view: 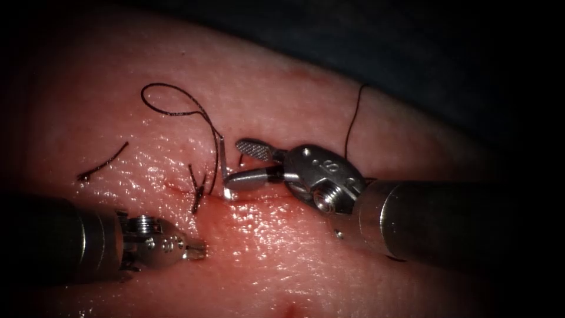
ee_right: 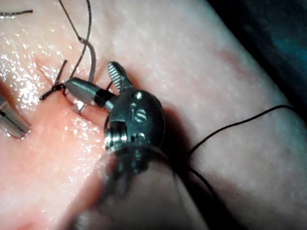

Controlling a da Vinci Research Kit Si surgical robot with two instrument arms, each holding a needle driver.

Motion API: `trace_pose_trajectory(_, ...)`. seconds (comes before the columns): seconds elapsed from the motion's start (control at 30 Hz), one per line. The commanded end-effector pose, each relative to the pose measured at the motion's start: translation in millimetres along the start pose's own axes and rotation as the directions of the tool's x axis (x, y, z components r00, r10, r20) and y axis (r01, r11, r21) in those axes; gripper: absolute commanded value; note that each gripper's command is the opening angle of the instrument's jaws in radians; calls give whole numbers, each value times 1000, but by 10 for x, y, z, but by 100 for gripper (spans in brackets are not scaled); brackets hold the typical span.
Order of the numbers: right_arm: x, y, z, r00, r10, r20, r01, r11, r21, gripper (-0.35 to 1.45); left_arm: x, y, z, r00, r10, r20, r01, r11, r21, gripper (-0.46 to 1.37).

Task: Wound Closure
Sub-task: With the right tool throw the needle through the bottom of the cut while the left gripper apposes.

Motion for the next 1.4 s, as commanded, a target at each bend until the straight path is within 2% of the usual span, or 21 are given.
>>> trace_pose_trajectory(0.03,0,1,1,1000,-22,-7,23,999,32,101,0,0,0,1000,0,0,0,1000,-6,-35)
trace_pose_trajectory(0.13,4,6,5,999,-30,-22,33,991,128,95,0,0,0,1000,0,0,0,1000,-6,-35)
trace_pose_trajectory(0.3,9,15,11,998,-54,-40,61,978,198,94,0,0,0,1000,0,0,0,1000,-6,-35)
trace_pose_trajectory(0.63,10,12,24,996,-67,-56,80,953,294,94,-1,0,0,1000,1,0,-1,1000,-6,-35)
trace_pose_trajectory(0.8,10,11,30,994,-85,-66,102,944,314,86,-1,0,0,1000,1,0,-1,1000,-6,-35)
trace_pose_trajectory(0.83,10,11,31,994,-85,-67,102,943,315,82,-1,0,0,1000,1,0,-1,1000,-6,-35)
trace_pose_trajectory(0.93,11,13,33,994,-86,-62,102,943,315,30,-1,0,0,1000,1,0,-1,1000,-6,-35)
trace_pose_trajectory(0.97,12,14,34,995,-88,-55,101,942,319,-28,-1,0,0,1000,1,0,-1,1000,-6,-35)
trace_pose_trajectory(1.0,12,14,35,995,-91,-46,101,939,330,-35,-1,0,0,1000,1,0,-1,1000,-6,-35)
trace_pose_trajectory(1.07,12,15,35,995,-94,-40,102,934,342,-35,-1,0,0,1000,1,0,-1,1000,-6,-35)
trace_pose_trajectory(1.2,13,16,36,996,-82,-25,86,953,290,-35,-1,0,0,1000,1,0,-1,1000,-6,-35)
trace_pose_trajectory(1.33,12,13,34,994,101,46,-109,967,229,-35,-1,0,0,1000,1,0,-1,1000,-7,-35)
trace_pose_trajectory(1.4,12,8,32,959,262,104,-276,949,155,-35,-1,0,-1,1000,2,0,-2,1000,-7,-35)
